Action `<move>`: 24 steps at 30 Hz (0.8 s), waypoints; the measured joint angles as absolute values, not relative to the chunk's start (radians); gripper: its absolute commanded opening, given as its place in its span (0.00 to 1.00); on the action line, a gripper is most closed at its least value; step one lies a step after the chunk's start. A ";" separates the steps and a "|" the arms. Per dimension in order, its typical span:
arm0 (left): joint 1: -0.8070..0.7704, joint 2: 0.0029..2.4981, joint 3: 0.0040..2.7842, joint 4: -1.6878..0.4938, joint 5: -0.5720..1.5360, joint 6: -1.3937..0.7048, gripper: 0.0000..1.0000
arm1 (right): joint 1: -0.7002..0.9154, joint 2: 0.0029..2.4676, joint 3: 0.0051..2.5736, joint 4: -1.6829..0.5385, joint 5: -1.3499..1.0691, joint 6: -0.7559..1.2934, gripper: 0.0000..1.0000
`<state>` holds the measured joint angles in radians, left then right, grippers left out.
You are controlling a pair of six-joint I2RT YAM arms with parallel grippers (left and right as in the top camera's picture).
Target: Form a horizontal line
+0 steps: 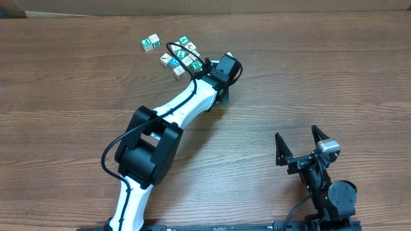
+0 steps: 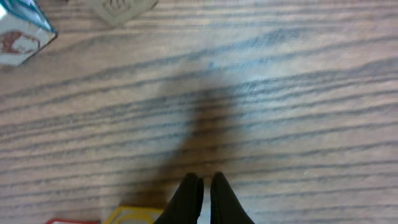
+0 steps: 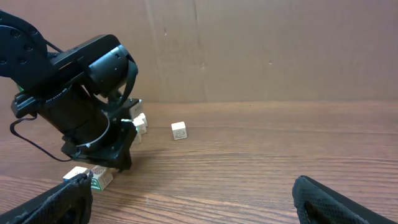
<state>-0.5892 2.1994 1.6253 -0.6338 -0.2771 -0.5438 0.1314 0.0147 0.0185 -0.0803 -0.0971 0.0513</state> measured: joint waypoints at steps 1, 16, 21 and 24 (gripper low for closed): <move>-0.589 2.199 1.625 -0.627 -0.278 -0.544 0.04 | 0.131 0.015 0.019 -0.080 -0.097 0.051 1.00; -0.540 2.199 1.625 -0.586 -0.277 -0.544 0.04 | 0.131 0.015 0.019 -0.080 -0.097 0.051 1.00; -0.530 2.199 1.625 -0.593 -0.273 -0.544 0.05 | 0.131 0.015 0.019 -0.080 -0.097 0.051 1.00; -0.530 2.199 1.625 -0.602 -0.273 -0.544 0.05 | 0.131 0.015 0.019 -0.080 -0.097 0.052 1.00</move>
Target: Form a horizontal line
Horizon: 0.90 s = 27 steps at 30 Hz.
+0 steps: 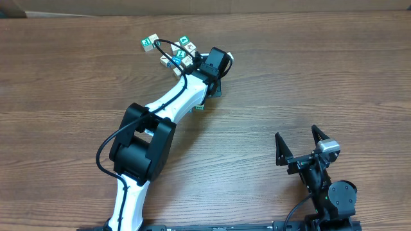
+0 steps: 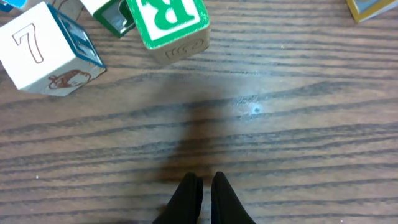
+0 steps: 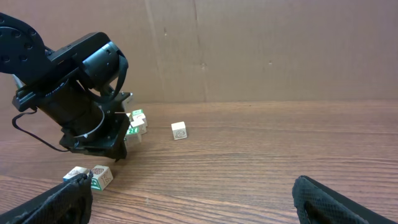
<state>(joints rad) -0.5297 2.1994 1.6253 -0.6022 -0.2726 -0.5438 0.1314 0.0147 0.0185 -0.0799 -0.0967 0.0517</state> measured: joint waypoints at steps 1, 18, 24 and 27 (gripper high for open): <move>-0.529 2.199 1.625 -0.604 -0.272 -0.544 0.05 | 0.131 0.015 0.019 -0.080 -0.097 0.051 1.00; -0.530 2.199 1.625 -0.673 -0.265 -0.539 0.04 | 0.131 0.015 0.019 -0.080 -0.097 0.051 1.00; -0.530 2.199 1.625 -0.688 -0.264 -0.532 0.04 | 0.131 0.015 0.019 -0.080 -0.097 0.051 1.00; -0.529 2.199 1.626 -0.692 -0.253 -0.520 0.04 | 0.131 0.015 0.019 -0.080 -0.097 0.052 1.00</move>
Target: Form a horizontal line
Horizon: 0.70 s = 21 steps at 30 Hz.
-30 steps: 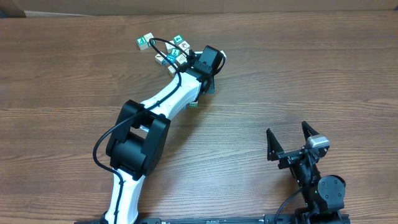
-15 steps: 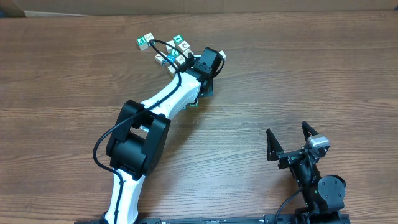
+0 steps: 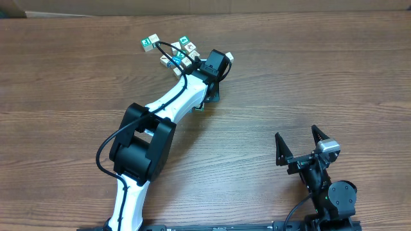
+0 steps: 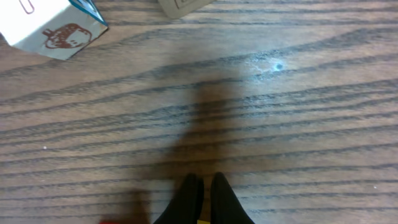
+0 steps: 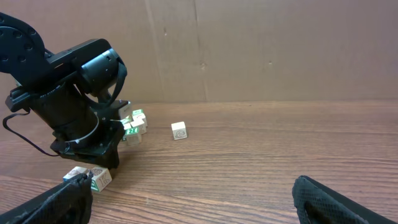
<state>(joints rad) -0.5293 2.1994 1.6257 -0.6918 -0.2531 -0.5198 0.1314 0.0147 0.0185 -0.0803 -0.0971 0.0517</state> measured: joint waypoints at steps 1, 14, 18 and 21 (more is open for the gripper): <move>-0.530 2.199 1.625 -0.692 -0.248 -0.519 0.04 | 0.131 0.015 0.019 -0.080 -0.097 0.052 1.00; -0.530 2.199 1.626 -0.719 -0.224 -0.513 0.04 | 0.131 0.015 0.019 -0.080 -0.097 0.052 1.00; -0.530 2.199 1.626 -0.728 -0.221 -0.513 0.04 | 0.131 0.015 0.019 -0.080 -0.097 0.051 1.00; -0.530 2.199 1.626 -0.730 -0.220 -0.513 0.04 | 0.131 0.015 0.019 -0.080 -0.097 0.051 1.00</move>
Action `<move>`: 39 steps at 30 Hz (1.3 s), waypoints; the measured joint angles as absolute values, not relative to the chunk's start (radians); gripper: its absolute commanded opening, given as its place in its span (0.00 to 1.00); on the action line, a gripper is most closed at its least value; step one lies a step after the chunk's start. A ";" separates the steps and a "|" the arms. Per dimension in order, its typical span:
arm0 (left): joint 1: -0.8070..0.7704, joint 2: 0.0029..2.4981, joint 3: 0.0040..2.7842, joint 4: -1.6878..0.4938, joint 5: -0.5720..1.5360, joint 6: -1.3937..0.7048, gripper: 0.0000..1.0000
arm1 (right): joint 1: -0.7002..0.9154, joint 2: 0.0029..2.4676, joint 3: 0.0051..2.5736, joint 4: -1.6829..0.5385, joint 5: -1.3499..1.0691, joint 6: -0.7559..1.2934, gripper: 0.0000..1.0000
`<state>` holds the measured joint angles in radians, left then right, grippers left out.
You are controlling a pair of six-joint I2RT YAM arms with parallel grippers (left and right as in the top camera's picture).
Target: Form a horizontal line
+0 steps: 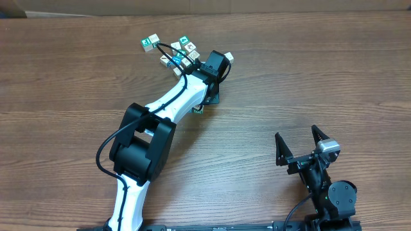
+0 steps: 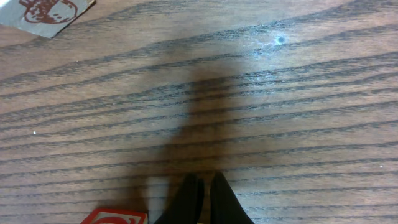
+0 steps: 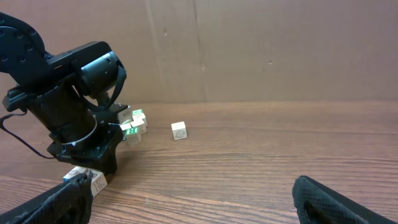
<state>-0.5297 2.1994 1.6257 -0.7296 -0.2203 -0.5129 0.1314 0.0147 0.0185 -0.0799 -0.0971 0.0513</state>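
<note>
Small picture-and-letter blocks make up a loose cluster at the far middle of the wooden table. One block lies left of it and one right of it. My left gripper points down just in front of the cluster, shut with nothing held. A red block lies beside its fingertips. The corner of a white block shows at the top of the left wrist view. My right gripper stands open near the front right, far from the blocks.
A block lies on the table by the base of the left gripper. A lone white block sits right of the cluster. A cardboard wall closes off the far side.
My left gripper, still shut, has moved a little further from the cluster. The white block has slid almost out of its view, and a red block now shows at the bottom left.
My left gripper was shut over bare wood right of the cluster. Then it stood close to the cluster, facing a green R block and a white 7 block. Since then it has stood progressively further back from them, always shut. The right arm has not moved.
</note>
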 measured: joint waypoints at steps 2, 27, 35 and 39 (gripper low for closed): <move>-0.530 2.199 1.626 -0.728 -0.221 -0.513 0.04 | 0.131 0.015 0.019 -0.080 -0.097 0.052 1.00; -0.556 2.200 1.755 -0.954 -0.052 -0.467 0.04 | 0.131 0.015 0.019 -0.080 -0.097 0.052 1.00; -0.575 2.200 1.725 -0.928 -0.063 -0.477 0.04 | 0.131 0.015 0.019 -0.080 -0.097 0.052 1.00; -0.575 2.200 1.712 -0.921 -0.082 -0.489 0.04 | 0.131 0.015 0.019 -0.080 -0.097 0.052 1.00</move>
<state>-0.5747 2.1998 1.7123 -0.9207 -0.0822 -0.4889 0.1314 0.0147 0.0185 -0.0795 -0.0971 0.0517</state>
